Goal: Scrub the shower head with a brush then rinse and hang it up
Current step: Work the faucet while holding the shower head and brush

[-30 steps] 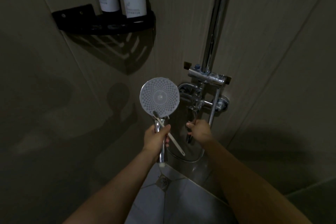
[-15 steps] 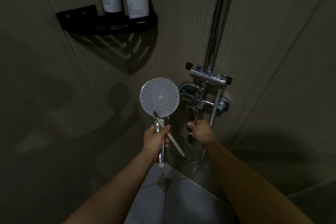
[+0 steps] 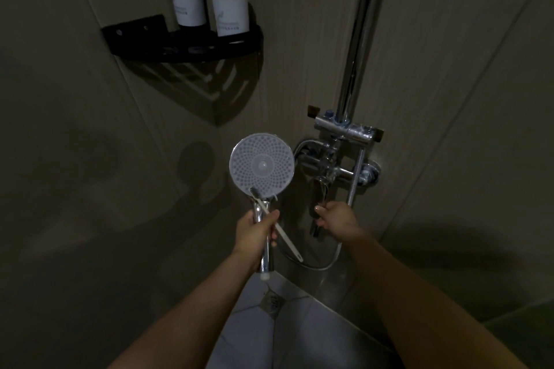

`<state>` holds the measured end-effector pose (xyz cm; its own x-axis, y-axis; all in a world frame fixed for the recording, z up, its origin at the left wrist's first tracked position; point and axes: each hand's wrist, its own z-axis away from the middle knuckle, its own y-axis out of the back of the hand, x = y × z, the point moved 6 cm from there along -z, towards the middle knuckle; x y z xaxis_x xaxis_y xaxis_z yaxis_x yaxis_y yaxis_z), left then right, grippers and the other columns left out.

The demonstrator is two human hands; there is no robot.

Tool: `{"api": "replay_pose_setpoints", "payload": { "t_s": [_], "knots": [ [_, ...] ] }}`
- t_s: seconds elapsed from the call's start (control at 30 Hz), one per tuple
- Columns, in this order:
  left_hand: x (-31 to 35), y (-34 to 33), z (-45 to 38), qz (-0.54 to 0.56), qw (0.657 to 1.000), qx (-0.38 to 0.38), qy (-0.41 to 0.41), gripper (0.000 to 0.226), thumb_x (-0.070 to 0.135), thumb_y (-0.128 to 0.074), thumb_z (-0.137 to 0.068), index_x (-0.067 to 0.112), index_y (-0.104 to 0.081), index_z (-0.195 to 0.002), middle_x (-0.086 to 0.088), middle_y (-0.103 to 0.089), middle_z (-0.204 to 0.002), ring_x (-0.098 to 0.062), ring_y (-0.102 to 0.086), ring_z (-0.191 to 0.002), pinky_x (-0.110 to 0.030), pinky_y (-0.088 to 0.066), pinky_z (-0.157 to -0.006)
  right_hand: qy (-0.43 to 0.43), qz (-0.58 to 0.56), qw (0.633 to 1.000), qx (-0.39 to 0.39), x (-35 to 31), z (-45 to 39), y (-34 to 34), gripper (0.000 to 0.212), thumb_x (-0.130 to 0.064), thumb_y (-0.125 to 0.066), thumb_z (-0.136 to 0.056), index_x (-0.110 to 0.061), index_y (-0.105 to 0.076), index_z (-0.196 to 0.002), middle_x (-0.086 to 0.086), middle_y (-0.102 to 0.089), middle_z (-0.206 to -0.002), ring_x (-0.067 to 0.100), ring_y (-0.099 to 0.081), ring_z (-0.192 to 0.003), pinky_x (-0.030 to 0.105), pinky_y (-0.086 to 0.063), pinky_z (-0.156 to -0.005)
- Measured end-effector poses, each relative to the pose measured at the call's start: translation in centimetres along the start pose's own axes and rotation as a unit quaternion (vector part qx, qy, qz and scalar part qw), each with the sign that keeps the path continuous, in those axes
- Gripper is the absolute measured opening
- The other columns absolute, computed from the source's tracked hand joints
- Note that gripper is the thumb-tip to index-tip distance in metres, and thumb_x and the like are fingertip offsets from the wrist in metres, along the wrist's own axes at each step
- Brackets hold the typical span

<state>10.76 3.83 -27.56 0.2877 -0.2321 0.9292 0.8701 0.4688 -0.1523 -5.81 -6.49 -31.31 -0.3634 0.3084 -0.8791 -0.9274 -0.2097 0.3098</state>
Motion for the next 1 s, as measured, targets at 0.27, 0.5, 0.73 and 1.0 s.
{"api": "replay_pose_setpoints", "payload": {
  "t_s": [0.27,0.5,0.73,1.0],
  "knots": [
    [0.4,-0.1,0.7,-0.007,1.000,-0.014,-0.001,0.018,0.008,-0.060,-0.087,0.012,-0.048,-0.074,-0.007,-0.047,-0.057,-0.010,-0.045,-0.039,-0.019,-0.039,-0.038,0.001,-0.004,1.000,0.008,0.4,0.2,1.0,0.023,-0.003,-0.050,-0.093,0.000,-0.055,-0.071,0.009,-0.050,-0.059,-0.003,-0.046,-0.025,0.006,-0.036,-0.034],
    [0.2,0.2,0.8,-0.007,1.000,-0.006,0.001,0.020,0.008,-0.062,-0.085,0.012,-0.047,-0.072,-0.007,-0.047,-0.056,-0.011,-0.044,-0.039,-0.019,-0.038,-0.037,-0.004,0.005,1.000,0.009,-0.2,0.3,1.4,0.033,-0.003,-0.050,-0.093,-0.008,-0.049,-0.060,0.009,-0.049,-0.058,-0.002,-0.046,-0.025,0.006,-0.035,-0.032],
    [0.7,1.2,1.4,-0.011,1.000,0.003,-0.005,0.016,0.011,-0.063,-0.084,0.012,-0.050,-0.076,-0.006,-0.048,-0.058,-0.015,-0.045,-0.047,-0.023,-0.040,-0.042,-0.001,0.086,0.996,-0.004,-0.8,0.7,1.3,0.036,-0.010,-0.053,-0.093,-0.011,-0.049,-0.057,0.006,-0.051,-0.058,0.012,-0.049,-0.046,0.015,-0.038,-0.043],
    [3.8,2.3,2.4,-0.017,0.999,0.014,-0.038,0.014,0.011,-0.062,-0.086,0.011,-0.050,-0.078,-0.005,-0.049,-0.058,-0.010,-0.047,-0.042,-0.021,-0.042,-0.038,0.025,0.183,0.983,0.013,-4.2,0.5,2.0,0.021,-0.019,-0.055,-0.092,-0.004,-0.068,-0.098,0.014,-0.064,-0.083,0.025,-0.058,-0.077,0.030,-0.048,-0.073]
  ]
}}
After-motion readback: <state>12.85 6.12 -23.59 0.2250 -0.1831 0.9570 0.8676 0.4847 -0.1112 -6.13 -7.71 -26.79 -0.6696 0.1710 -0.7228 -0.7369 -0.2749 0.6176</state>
